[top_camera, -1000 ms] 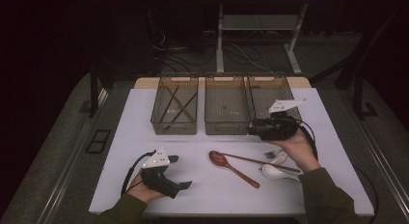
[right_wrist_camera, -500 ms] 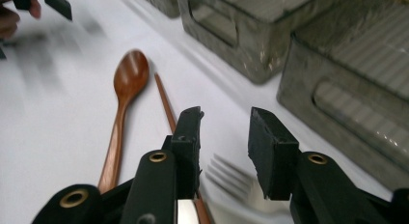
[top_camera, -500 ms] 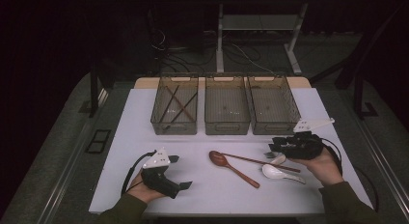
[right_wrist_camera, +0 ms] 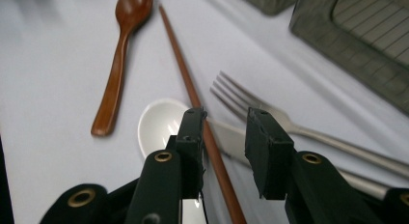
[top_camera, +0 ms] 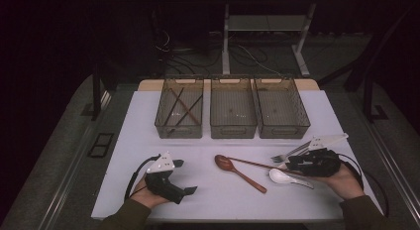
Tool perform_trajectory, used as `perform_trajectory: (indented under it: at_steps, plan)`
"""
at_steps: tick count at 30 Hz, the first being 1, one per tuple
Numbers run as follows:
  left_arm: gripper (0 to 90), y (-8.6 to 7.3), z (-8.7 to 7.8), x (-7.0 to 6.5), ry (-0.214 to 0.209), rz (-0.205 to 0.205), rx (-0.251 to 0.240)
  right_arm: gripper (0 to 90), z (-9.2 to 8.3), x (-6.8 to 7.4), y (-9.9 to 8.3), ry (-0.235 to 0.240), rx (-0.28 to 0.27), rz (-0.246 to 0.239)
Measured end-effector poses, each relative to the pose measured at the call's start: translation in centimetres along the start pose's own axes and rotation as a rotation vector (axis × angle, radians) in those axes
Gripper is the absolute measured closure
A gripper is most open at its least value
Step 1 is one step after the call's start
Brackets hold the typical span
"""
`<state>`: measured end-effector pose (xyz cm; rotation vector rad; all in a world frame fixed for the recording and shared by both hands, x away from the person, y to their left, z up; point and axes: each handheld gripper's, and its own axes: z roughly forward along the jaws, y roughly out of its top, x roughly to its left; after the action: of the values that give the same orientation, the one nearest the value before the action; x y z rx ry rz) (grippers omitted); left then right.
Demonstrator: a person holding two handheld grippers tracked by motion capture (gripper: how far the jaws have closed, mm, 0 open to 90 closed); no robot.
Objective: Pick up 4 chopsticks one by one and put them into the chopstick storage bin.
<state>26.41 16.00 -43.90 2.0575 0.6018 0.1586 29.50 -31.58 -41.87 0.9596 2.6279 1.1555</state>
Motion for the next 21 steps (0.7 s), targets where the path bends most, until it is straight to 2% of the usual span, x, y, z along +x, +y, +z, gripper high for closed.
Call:
perform_trajectory:
  at_steps: [2, 21]
  plan:
    - [0.0, 0.0, 0.0, 0.0, 0.0, 0.0, 0.0, 68.9, 0.2, 0.0, -0.3, 0.0, 0.023, -0.005]
    - [0.0, 0.0, 0.1, 0.0, -0.001, 0.002, 0.005, 72.8, 1.4, -0.4, -1.0, 0.011, 0.128, -0.041]
